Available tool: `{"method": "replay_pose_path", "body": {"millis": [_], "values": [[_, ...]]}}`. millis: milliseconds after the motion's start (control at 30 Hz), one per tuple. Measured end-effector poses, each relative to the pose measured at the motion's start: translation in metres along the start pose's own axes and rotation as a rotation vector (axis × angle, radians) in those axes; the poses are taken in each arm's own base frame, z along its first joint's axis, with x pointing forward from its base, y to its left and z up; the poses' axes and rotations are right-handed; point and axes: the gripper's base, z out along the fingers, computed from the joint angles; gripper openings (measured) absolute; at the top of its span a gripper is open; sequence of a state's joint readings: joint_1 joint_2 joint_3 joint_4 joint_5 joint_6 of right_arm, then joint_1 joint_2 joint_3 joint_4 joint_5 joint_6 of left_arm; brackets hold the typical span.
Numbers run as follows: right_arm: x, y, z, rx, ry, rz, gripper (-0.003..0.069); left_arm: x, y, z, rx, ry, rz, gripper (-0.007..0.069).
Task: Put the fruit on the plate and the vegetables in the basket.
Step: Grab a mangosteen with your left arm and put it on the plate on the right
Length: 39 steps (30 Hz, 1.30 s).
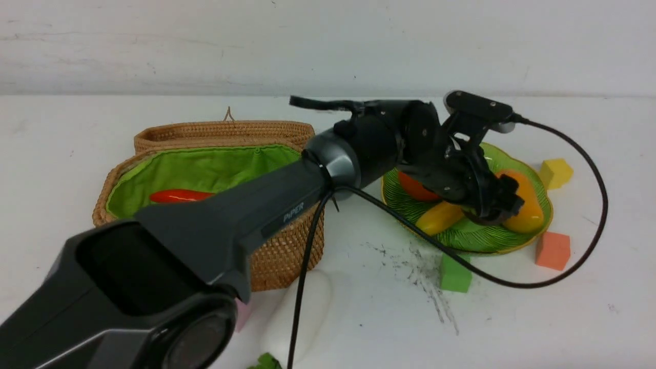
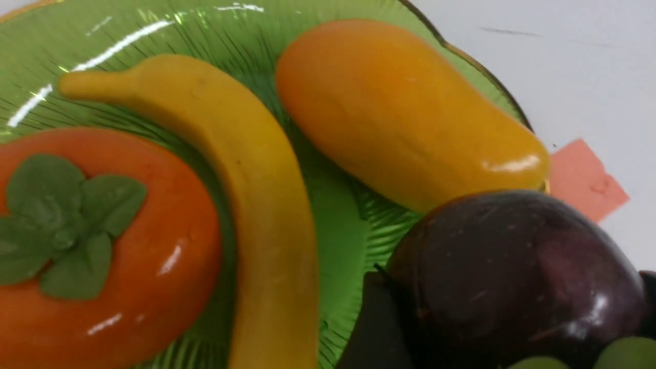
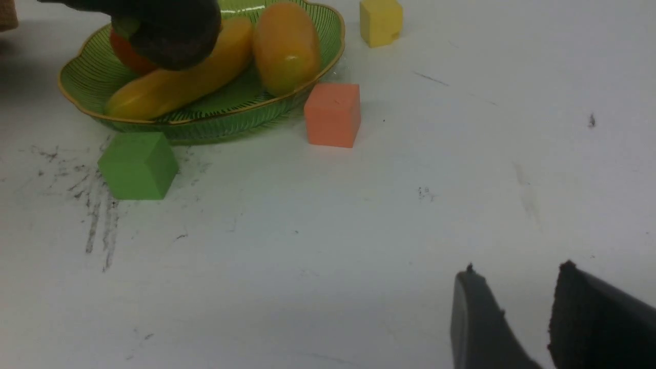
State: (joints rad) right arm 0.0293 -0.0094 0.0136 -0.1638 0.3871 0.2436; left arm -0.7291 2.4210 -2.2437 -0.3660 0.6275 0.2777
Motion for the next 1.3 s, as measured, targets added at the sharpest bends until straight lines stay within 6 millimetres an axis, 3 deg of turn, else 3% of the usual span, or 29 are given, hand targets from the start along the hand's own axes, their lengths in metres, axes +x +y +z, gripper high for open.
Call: {"method": "replay_pose_path", "body": {"millis": [400,600,867,1167,1300], "values": [[0.0,0.0,0.0,0.0,0.0,0.0,0.0238,0.012,0.004,0.015,-0.01,0.018,0.004,0.0549],[0.0,0.0,0.0,0.0,0.0,0.0,0.0238,0.012,0.004,0.015,-0.011,0.021,0.006,0.0549],[0.0,0.0,0.0,0.0,0.0,0.0,0.0238,0.013,0.003,0.015,0.003,0.032,-0.042,0.0633],[0.0,0.0,0.0,0.0,0.0,-0.001,0.0238,0.015,0.002,0.014,0.008,0.059,-0.06,0.0625],[0.0,0.0,0.0,0.0,0.0,0.0,0.0238,0.009,-0.001,0.004,0.019,0.077,-0.059,0.0605]]}}
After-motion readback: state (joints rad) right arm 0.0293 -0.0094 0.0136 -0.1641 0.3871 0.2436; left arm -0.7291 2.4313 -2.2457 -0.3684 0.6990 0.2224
